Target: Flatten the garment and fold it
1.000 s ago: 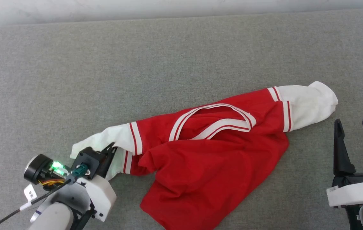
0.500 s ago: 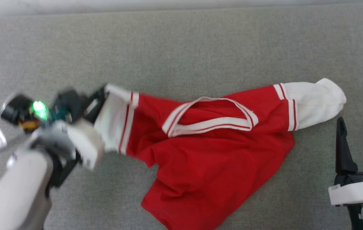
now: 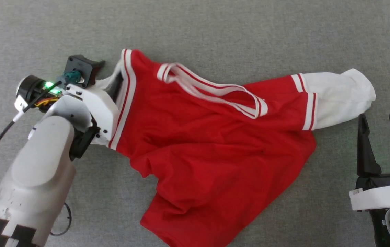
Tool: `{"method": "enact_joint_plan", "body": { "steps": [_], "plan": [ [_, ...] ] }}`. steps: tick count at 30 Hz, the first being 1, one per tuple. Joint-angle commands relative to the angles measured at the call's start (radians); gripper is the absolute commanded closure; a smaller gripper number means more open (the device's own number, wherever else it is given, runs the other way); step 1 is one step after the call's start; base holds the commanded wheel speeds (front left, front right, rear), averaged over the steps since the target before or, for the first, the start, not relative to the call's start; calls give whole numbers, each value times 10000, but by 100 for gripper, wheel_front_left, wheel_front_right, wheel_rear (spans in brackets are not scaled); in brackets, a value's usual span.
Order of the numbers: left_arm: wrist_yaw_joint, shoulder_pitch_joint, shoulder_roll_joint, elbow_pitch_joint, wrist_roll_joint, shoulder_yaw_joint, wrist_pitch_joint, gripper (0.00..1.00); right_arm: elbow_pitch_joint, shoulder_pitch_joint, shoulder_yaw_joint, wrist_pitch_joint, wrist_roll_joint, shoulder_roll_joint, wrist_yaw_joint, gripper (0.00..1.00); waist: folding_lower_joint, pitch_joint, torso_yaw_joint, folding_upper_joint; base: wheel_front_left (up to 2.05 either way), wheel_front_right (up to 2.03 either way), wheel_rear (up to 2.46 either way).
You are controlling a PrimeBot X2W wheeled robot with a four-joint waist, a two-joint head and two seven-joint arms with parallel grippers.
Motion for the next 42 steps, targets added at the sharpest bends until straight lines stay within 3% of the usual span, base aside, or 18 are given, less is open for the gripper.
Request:
{"method": "enact_joint_plan", "body": {
  "steps": [1,8,13,20,27,35,40,41,42],
  "plan": [
    [-23,-234,-93,350,-3,-38,-334,0,37,-97,-56,-67,-64,17,-9,0,-2,27,-14,-1,0,0,0],
    [264,-273,-332,680,9,25,-1294,0,114,-29,-71,17,-155,17,-9,0,-2,-583,446,-1,0,0,0],
    [711,178,-251,339,-141,233,-1212,0,178,98,-35,116,-171,17,-9,0,-2,-1106,625,-1,0,0,0],
    [1321,2159,118,-1160,-958,504,571,0,100,492,-104,275,-96,17,-9,0,-2,-1364,804,-1,0,0,0],
    [1611,2936,187,-1976,-1442,607,1356,0,-170,449,-30,451,-178,17,-9,0,-2,-1044,764,-1,0,0,0],
    [1184,2940,-326,-2025,-2853,831,2351,0,-194,420,4,514,-184,17,-9,0,-2,-780,534,-1,0,0,0],
    [924,2945,-360,-2420,-3504,800,3191,0,-90,383,40,443,-112,17,-9,0,-2,-654,502,-1,0,0,0],
    [972,2934,-264,-2415,-3440,751,3351,2,-69,358,58,429,-99,17,-9,0,-2,-627,496,-1,0,0,0],
    [1073,2925,-188,-2364,-3374,726,3490,28,-49,329,75,415,-89,17,-9,0,-2,-602,491,-1,0,0,0]
  ]
}}
